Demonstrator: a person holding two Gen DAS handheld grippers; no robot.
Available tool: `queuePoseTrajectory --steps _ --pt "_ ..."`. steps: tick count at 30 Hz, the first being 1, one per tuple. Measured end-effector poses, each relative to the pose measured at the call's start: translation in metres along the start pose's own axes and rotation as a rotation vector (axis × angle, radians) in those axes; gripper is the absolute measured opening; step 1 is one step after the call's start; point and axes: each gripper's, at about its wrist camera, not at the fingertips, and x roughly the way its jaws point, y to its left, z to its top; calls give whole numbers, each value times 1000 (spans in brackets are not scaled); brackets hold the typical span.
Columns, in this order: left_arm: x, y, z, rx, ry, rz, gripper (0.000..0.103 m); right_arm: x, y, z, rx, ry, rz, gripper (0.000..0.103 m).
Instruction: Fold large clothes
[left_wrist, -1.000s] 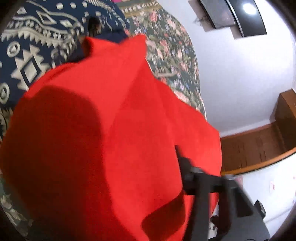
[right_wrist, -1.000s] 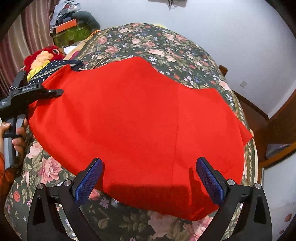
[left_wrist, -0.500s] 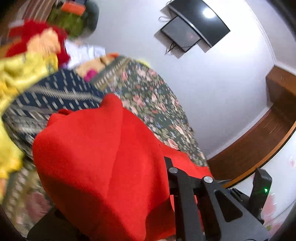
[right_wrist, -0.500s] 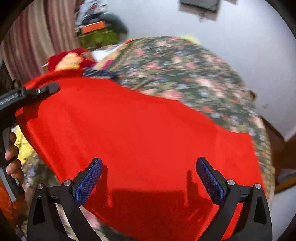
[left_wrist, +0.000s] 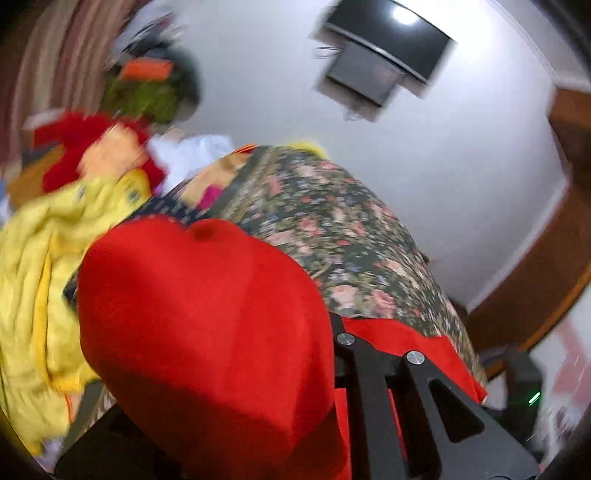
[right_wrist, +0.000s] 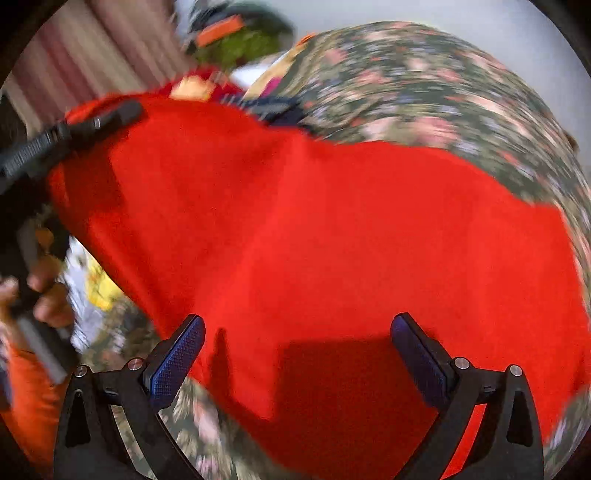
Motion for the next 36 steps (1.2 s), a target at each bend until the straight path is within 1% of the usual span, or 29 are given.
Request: queuePoseTrajectory --steps 1,2,4,5,6,7,9,10,11,12,13,14,15,17,18,22,23,24,26,27,28,29,30,31,32,35,36 --pt "0 -24 2 82 -9 -1 11 -13 -12 -5 31 -24 -12 100" --pt "1 -40 3 136 -13 -5 11 -27 -23 -10 60 -49 -35 100" --pt "4 -90 -1 291 -19 -27 11 -61 -53 -26 117 -110 -115 100" --pt "6 -115 -6 361 -21 -42 11 -74 -65 -33 143 -134 -143 100" --pt "10 -147 -16 447 -15 -70 9 -89 -80 -41 179 -157 -168 100" --pt "13 -164 -23 489 -6 -85 8 -105 -97 -50 224 -180 -187 100" --pt "26 -202 -47 571 41 -132 8 -127 -120 -68 292 -209 -205 100" --pt "34 -215 -60 599 83 -159 8 -140 -132 -79 328 -222 -216 100" --pt "45 -229 -78 625 148 -186 8 -147 -140 -86 350 -230 -225 100" --pt "52 -234 -90 636 190 -203 8 -156 -149 -96 379 -238 -239 100" --pt "57 -238 -103 651 235 -222 8 -161 -153 -104 391 -242 -246 100" --pt "63 -241 -117 671 271 -228 8 -165 -157 -110 401 -243 -251 100" --pt "70 -240 -133 690 324 -233 8 -169 -162 -118 411 -242 -260 100" --pt "77 -234 -148 677 392 -241 8 -169 -166 -125 416 -233 -269 100" --pt "78 -228 -154 667 419 -260 8 -167 -167 -128 416 -225 -272 100" --pt "69 -220 -158 641 476 -331 8 -157 -164 -133 407 -200 -269 100" --pt "67 -220 -160 659 486 -329 9 -156 -163 -135 406 -200 -265 100" --pt "63 -223 -163 700 495 -323 11 -154 -159 -133 403 -201 -254 100" --pt "50 -227 -170 766 493 -308 17 -155 -153 -132 400 -209 -239 100" --pt "44 -227 -170 781 504 -313 26 -156 -148 -131 400 -217 -227 100" --pt "37 -225 -169 769 523 -333 44 -157 -143 -128 397 -228 -208 100" --pt "31 -222 -166 737 551 -367 53 -158 -139 -126 393 -236 -193 100" --pt "23 -217 -163 699 573 -397 66 -160 -133 -123 386 -246 -173 100" --pt "16 -213 -158 670 575 -413 69 -161 -128 -121 380 -251 -160 100" --pt "10 -209 -153 655 566 -413 69 -161 -123 -119 374 -255 -147 100" --pt "-11 -192 -131 624 504 -360 69 -158 -106 -112 358 -248 -81 100" --pt "-19 -180 -119 612 462 -335 70 -153 -100 -109 358 -236 -46 100"
